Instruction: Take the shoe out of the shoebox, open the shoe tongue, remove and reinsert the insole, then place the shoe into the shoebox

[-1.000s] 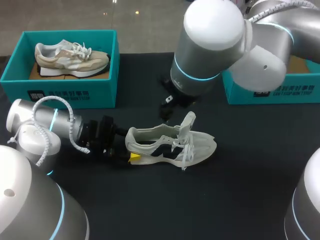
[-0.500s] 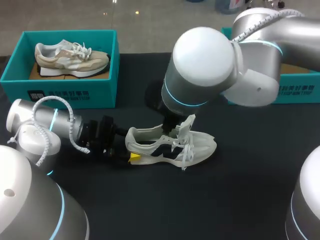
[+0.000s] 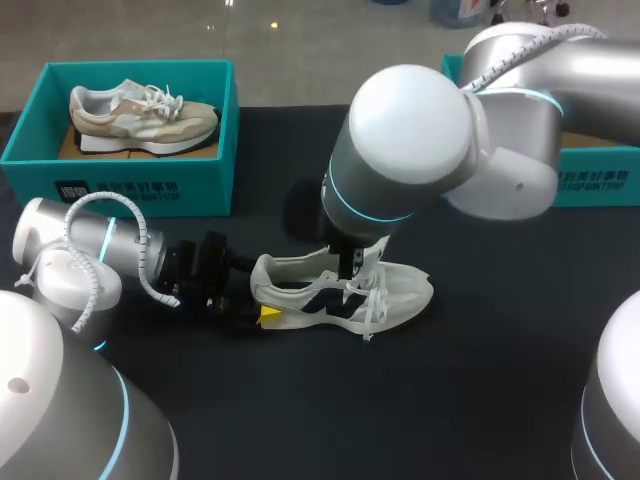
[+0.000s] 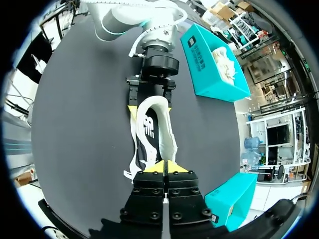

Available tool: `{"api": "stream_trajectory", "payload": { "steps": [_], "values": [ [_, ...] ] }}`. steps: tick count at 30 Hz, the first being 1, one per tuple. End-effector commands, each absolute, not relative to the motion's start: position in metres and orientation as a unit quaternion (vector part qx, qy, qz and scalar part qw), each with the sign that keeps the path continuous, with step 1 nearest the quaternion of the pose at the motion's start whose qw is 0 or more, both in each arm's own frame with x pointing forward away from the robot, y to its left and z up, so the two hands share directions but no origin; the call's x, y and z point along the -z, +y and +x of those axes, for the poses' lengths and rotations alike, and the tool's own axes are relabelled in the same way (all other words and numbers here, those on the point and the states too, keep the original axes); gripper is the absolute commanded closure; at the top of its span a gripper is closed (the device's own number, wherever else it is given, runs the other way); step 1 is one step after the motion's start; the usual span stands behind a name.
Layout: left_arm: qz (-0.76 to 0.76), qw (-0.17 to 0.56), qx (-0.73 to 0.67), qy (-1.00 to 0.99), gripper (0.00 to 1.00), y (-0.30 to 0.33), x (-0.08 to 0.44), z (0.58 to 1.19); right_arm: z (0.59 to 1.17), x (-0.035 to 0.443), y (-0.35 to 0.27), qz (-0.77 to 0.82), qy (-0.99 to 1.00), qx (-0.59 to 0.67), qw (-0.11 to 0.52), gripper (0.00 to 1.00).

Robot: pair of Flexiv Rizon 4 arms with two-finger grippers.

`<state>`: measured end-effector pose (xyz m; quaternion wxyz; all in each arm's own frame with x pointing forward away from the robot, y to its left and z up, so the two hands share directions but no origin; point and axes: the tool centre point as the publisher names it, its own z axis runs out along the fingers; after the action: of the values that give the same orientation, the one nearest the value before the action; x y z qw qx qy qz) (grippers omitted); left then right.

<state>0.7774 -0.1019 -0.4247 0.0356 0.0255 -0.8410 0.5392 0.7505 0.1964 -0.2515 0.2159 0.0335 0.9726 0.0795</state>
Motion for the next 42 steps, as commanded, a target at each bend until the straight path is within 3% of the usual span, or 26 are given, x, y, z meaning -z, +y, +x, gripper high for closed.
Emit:
{"api": "stream_trajectory", "payload": {
  "steps": [1,22,42],
  "values": [
    [0.025,0.036,-0.537,-0.842,1.00,-0.100,0.429,0.777,0.760,0.272,0.219,0.016,0.976,-0.076,0.202,1.00],
    [0.025,0.036,-0.537,-0.842,1.00,-0.100,0.429,0.777,0.786,0.319,0.253,-0.083,0.987,-0.024,0.136,1.00],
    [0.025,0.036,-0.537,-0.842,1.00,-0.100,0.429,0.777,0.790,0.359,0.212,-0.086,0.993,0.035,0.078,1.00]
  ]
}}
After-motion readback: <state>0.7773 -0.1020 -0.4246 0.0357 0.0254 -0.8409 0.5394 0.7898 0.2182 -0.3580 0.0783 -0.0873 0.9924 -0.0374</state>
